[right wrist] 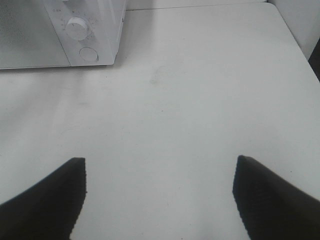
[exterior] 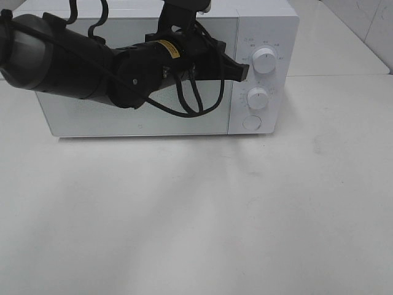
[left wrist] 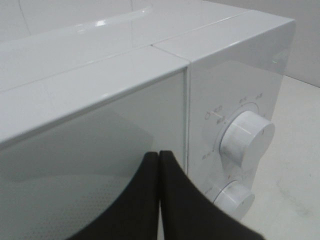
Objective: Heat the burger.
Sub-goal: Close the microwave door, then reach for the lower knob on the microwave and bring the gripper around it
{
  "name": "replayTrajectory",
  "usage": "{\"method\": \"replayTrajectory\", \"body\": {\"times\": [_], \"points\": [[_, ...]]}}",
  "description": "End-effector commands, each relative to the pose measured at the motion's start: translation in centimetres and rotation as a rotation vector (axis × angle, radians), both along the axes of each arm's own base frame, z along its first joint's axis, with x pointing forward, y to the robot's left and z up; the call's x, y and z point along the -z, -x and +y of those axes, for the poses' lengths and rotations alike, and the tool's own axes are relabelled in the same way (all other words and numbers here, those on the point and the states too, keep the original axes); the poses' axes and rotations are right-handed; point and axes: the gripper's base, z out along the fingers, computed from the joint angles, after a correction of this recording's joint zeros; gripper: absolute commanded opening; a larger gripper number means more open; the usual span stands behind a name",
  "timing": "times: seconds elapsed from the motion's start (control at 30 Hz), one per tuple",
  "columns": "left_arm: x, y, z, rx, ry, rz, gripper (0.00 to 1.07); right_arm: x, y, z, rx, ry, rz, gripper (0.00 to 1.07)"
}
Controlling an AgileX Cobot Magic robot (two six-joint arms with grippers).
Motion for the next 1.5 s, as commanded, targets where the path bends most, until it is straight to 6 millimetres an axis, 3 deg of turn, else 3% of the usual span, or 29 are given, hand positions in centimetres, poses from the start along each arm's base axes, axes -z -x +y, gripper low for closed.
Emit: {"method": "replayTrajectory", "body": {"times": [0.03, 0.17, 0.4, 0.6, 0.63, 0.67, 0.7, 0.73, 0.77, 0.8, 0.83, 0.87, 0.93, 1.2, 1.5], "points": [[-1.2, -0.1, 0.8, -0.037, 0.037, 0.018, 0.00, 0.0, 0.3, 0.0, 0.014, -0.007, -0.034, 0.75], [-1.2, 0.8, 1.4, -0.032, 0.015, 0.055, 0.00, 0.0, 0.3, 0.0, 0.014, -0.007, -0.034, 0.75], [-1.3, 4.1, 2.8, -0.008, -0.017, 0.111, 0.00, 0.0, 0.3, 0.0, 0.014, -0.007, -0.034, 0.75], [-1.1, 6.2, 3.7, 0.031, -0.095, 0.269, 0.04, 0.0, 0.3, 0.0, 0.014, -0.007, -0.034, 0.75], [-1.1, 6.8, 3.9, 0.051, -0.134, 0.337, 0.13, 0.0, 0.3, 0.0, 0.014, -0.007, -0.034, 0.75], [-1.1, 6.8, 3.9, 0.051, -0.134, 0.337, 0.13, 0.0, 0.3, 0.0, 0.014, -0.007, -0.034, 0.75], [-1.0, 7.1, 4.0, 0.061, -0.153, 0.368, 0.21, 0.0, 0.3, 0.0, 0.014, -0.007, -0.034, 0.75], [-1.1, 7.6, 4.2, 0.077, -0.181, 0.415, 0.42, 0.0, 0.3, 0.0, 0.014, -0.007, -0.034, 0.75], [-1.1, 7.6, 4.2, 0.077, -0.181, 0.415, 0.42, 0.0, 0.3, 0.0, 0.014, -0.007, -0.034, 0.75], [-1.1, 7.8, 4.3, 0.084, -0.197, 0.439, 0.55, 0.0, 0.3, 0.0, 0.014, -0.007, -0.034, 0.75], [-1.1, 8.2, 4.4, 0.095, -0.218, 0.478, 0.80, 0.0, 0.3, 0.0, 0.014, -0.007, -0.034, 0.75], [-1.1, 8.2, 4.4, 0.095, -0.218, 0.478, 0.80, 0.0, 0.3, 0.0, 0.014, -0.007, -0.034, 0.75], [-1.1, 8.9, 4.7, 0.118, -0.263, 0.533, 1.02, 0.0, 0.3, 0.0, 0.014, -0.007, -0.034, 0.75], [-2.1, 10.5, 6.3, 0.190, -0.455, 0.587, 1.01, 0.0, 0.3, 0.0, 0.014, -0.007, -0.034, 0.75], [-4.5, 11.5, 11.0, 0.121, -0.525, 0.787, 1.01, 0.0, 0.3, 0.0, 0.014, -0.007, -0.034, 0.75]]}}
